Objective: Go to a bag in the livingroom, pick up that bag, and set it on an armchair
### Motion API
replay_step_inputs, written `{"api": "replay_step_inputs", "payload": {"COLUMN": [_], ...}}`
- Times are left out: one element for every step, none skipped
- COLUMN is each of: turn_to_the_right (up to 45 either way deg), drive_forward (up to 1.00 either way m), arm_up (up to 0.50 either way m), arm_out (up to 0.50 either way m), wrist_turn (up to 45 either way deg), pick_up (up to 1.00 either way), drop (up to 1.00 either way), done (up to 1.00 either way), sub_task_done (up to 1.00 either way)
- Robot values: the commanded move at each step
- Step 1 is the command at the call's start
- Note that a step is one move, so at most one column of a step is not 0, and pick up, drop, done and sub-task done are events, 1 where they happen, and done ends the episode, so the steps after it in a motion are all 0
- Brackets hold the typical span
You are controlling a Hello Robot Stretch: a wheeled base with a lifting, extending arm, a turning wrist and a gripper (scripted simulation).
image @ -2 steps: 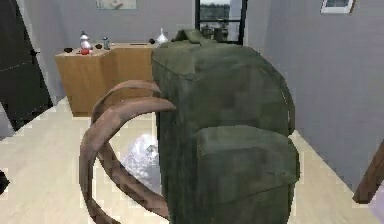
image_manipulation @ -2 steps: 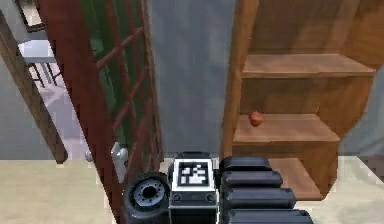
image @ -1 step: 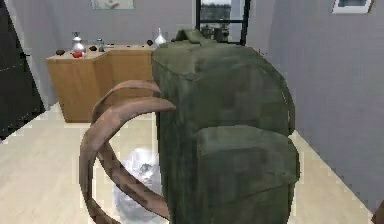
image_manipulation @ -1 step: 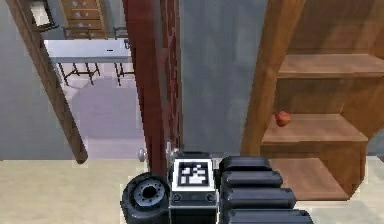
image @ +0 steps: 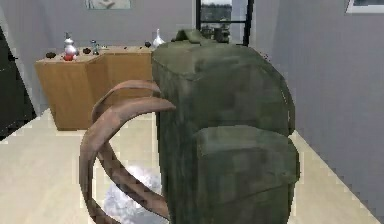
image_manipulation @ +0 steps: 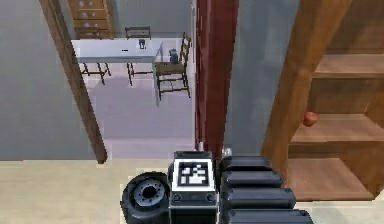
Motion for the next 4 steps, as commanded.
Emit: {"api": "replay_step_inputs", "payload": {"turn_to_the_right": [42.0, 0.0, 45.0, 0.0], "drive_forward": [0.0, 0.6, 0.0, 1.0], "arm_up": [0.0, 0.0, 0.0, 0.0], "arm_out": [0.0, 0.0, 0.0, 0.0], "wrist_turn": [0.0, 0.0, 0.0, 0.0], "pick_up": [0.0, 0.0, 0.0, 0.0], "drop": [0.0, 0.0, 0.0, 0.0], "done": [0.0, 0.0, 0.0, 0.0], "sub_task_done": [0.0, 0.0, 0.0, 0.0]}}
